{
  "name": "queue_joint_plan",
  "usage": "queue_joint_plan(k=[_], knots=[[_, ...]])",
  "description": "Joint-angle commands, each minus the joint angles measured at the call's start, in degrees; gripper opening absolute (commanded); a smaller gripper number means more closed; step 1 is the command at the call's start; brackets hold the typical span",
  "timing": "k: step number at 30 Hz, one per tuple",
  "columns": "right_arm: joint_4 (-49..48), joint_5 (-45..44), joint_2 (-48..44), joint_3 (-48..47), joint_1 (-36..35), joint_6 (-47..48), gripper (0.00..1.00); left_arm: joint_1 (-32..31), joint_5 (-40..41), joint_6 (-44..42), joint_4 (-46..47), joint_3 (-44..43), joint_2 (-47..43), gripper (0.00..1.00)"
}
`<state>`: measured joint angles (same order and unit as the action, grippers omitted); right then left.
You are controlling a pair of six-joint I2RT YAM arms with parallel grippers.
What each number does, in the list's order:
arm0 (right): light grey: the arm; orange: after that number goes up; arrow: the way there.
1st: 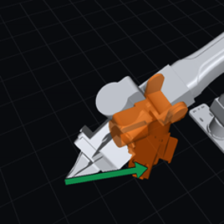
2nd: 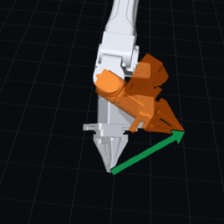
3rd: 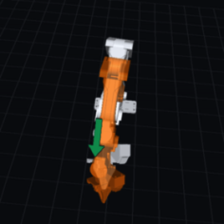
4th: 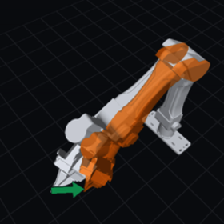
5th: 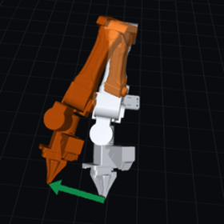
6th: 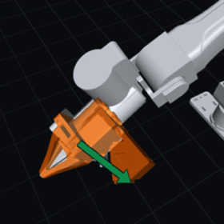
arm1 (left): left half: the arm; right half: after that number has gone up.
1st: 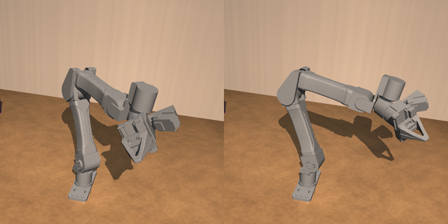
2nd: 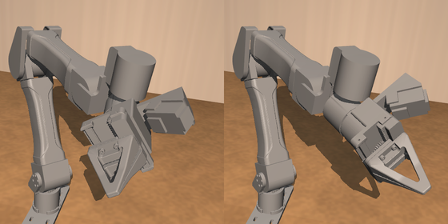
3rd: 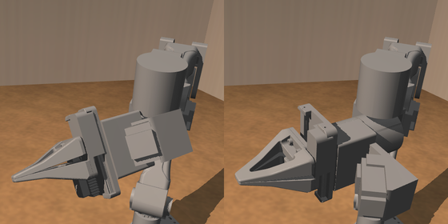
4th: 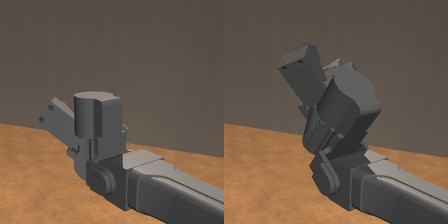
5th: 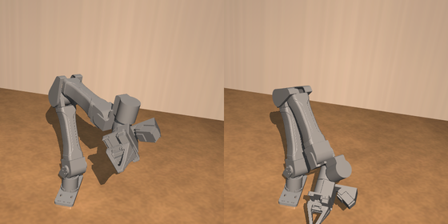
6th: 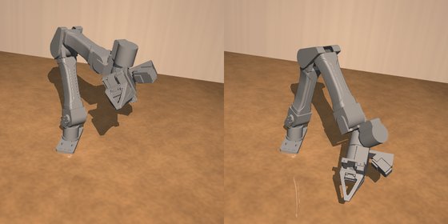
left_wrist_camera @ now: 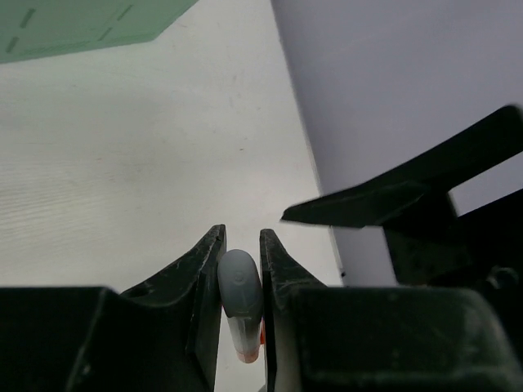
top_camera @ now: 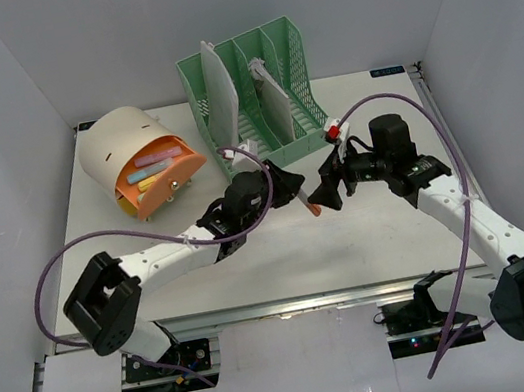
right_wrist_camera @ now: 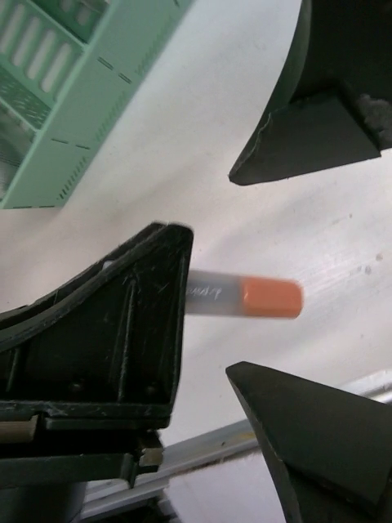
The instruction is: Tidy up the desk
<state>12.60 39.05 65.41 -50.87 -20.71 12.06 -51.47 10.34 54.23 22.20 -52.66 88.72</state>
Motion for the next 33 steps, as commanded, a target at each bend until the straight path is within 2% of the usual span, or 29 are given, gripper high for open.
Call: queue_joint_plan(k=[1,3,6,10,14,16,20,24,28,30,33], knots=[[2.9,4.5,-2.14,-4.1,0.06,9.45,0.94,-0.3,9.0,-14.85,-16.44,-3.2,-10.41,0.0],[3.31,5.27,-4.42,-2.78,0.66,12.22,0.91,-0.23,15.31,-22.64,-24.3,-4.5,-13.48,0.0],[2.66,6.33,-7.3,0.45,1.82,14.28,0.9,-0.06,21.71,-33.04,-33.22,-6.83,-17.67,0.0],[-0.03,7.77,-8.74,5.21,4.1,14.35,0.9,0.21,34.15,-42.15,-48.47,-13.23,-19.16,0.0],[-1.3,9.07,-8.1,8.21,6.65,14.66,0.9,0.81,43.8,-49.9,-54.41,-18.14,-20.05,0.0],[-1.17,9.89,-7.86,8.6,7.11,14.74,0.9,1.62,47.6,-56.27,-53.8,-19.0,-20.88,0.0],[-1.17,11.04,-7.63,9.55,7.37,15.13,0.9,2.92,53.88,-67.83,-46.38,-19.28,-21.35,0.0],[-1.0,11.0,-7.14,9.87,7.61,15.49,0.9,5.33,54.92,-87.56,-28.78,-17.52,-21.4,0.0],[-0.66,10.96,-6.85,10.09,7.86,15.92,0.9,6.87,53.96,-94.8,-24.59,-21.28,-18.97,0.0],[-0.56,11.04,-6.61,10.0,7.97,15.97,0.9,9.74,53.25,-98.8,-23.01,-21.95,-17.0,0.0],[-0.48,11.04,-6.69,10.0,7.97,15.97,0.9,14.53,50.31,-98.01,-26.47,-21.62,-14.38,0.0]])
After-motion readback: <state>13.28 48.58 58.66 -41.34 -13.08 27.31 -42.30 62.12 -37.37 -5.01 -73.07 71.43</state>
